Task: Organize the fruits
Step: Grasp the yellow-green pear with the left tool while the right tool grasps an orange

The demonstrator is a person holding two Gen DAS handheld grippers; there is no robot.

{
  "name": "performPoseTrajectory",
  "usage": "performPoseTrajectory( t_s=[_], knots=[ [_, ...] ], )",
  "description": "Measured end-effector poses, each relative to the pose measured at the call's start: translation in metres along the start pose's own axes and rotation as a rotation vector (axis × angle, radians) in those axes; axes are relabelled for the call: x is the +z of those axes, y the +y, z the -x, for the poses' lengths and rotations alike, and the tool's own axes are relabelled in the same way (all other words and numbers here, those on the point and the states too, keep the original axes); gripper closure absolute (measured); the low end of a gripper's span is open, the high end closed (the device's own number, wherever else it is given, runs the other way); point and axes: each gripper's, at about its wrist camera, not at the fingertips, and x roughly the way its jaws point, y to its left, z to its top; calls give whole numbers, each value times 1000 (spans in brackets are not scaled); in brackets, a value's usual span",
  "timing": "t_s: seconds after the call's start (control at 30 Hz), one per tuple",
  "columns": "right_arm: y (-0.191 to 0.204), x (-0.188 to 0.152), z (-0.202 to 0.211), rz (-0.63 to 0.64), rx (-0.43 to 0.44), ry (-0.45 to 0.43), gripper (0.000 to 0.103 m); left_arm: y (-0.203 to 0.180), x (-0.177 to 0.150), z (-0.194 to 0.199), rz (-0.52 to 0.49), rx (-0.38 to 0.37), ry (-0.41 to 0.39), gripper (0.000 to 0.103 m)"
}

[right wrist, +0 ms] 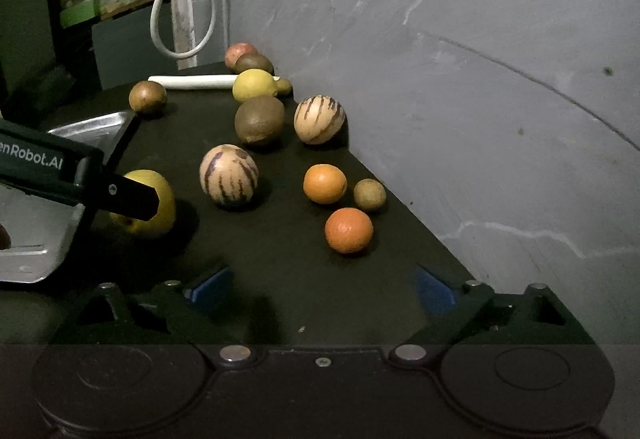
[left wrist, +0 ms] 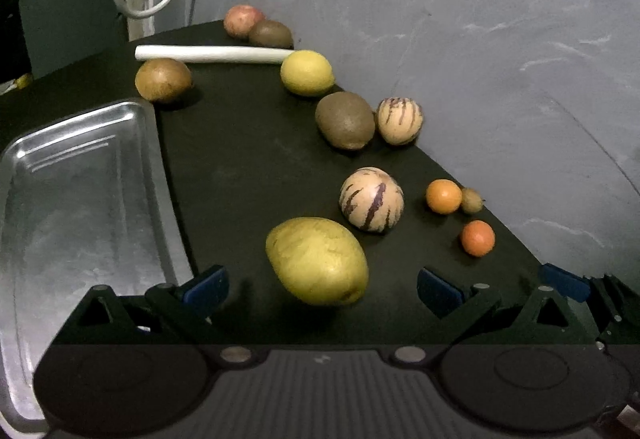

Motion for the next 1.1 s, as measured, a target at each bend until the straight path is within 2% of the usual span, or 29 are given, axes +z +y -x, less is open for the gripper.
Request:
performPoseTrajectory(
  t_s=[0.3, 0.53, 0.83, 1.1],
  knots=[
    [-16, 10, -34, -17, 49, 12, 20, 1, 7, -19, 77, 31, 23, 8],
    [-17, 13, -48, -35, 93, 31, 33, 1, 9, -28, 103, 43, 37, 12],
    [-17, 15, -53, -33, 71, 11, 48, 0, 12, -37, 97, 71, 56, 22],
    [-18, 15, -54, -35, 59, -3, 57, -1, 13, -39, 78, 71, 58, 30]
  ],
)
